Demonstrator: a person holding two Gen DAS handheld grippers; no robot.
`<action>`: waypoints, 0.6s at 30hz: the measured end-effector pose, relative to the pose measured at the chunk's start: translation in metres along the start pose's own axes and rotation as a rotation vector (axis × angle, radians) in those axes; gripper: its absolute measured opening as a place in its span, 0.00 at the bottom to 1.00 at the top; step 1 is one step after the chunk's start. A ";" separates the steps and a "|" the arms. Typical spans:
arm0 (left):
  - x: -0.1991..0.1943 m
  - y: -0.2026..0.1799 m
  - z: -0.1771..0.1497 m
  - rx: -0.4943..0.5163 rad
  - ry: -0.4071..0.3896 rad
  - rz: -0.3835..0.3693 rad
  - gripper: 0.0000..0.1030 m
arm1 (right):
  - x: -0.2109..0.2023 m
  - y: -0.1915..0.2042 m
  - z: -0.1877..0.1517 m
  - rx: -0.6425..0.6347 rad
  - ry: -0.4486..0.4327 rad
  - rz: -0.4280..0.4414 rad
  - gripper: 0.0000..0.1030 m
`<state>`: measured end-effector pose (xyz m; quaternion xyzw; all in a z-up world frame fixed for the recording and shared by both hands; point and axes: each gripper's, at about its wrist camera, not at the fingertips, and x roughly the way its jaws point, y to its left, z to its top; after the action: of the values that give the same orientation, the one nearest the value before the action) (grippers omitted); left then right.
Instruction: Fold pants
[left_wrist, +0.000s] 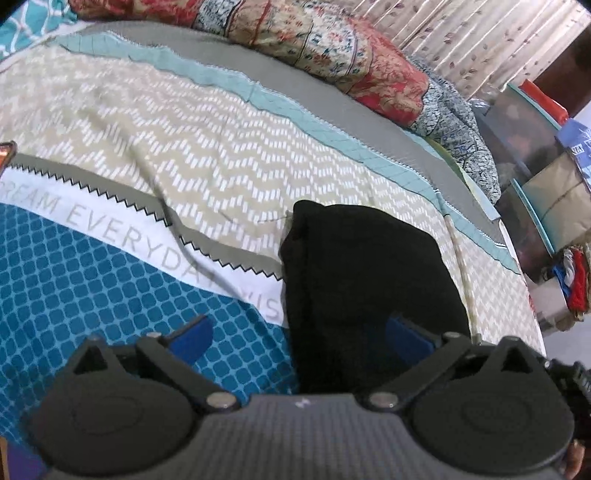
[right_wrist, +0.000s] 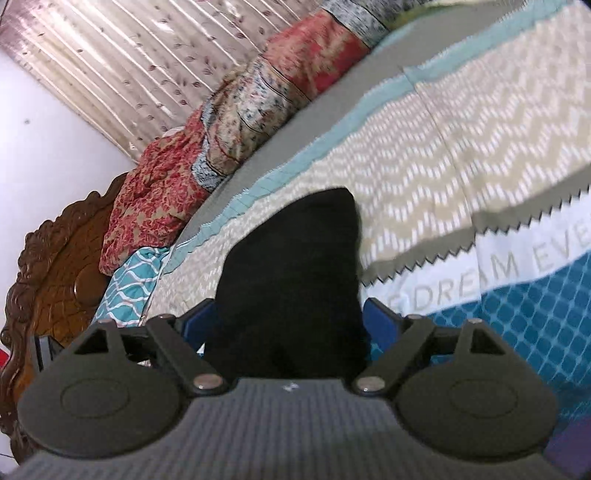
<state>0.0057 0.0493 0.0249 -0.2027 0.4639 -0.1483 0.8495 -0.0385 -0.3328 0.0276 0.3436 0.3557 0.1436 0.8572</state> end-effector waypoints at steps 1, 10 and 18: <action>0.002 -0.001 0.001 0.002 0.005 0.003 1.00 | -0.001 -0.004 0.000 0.004 0.005 -0.004 0.85; 0.035 -0.027 0.004 0.112 0.059 0.107 1.00 | -0.001 -0.021 0.002 0.027 0.039 -0.053 0.85; 0.066 -0.034 -0.007 0.190 0.128 0.253 1.00 | 0.017 -0.035 -0.010 0.062 0.090 -0.076 0.91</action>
<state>0.0327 -0.0110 -0.0100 -0.0515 0.5229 -0.0961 0.8454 -0.0337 -0.3445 -0.0106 0.3493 0.4109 0.1151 0.8342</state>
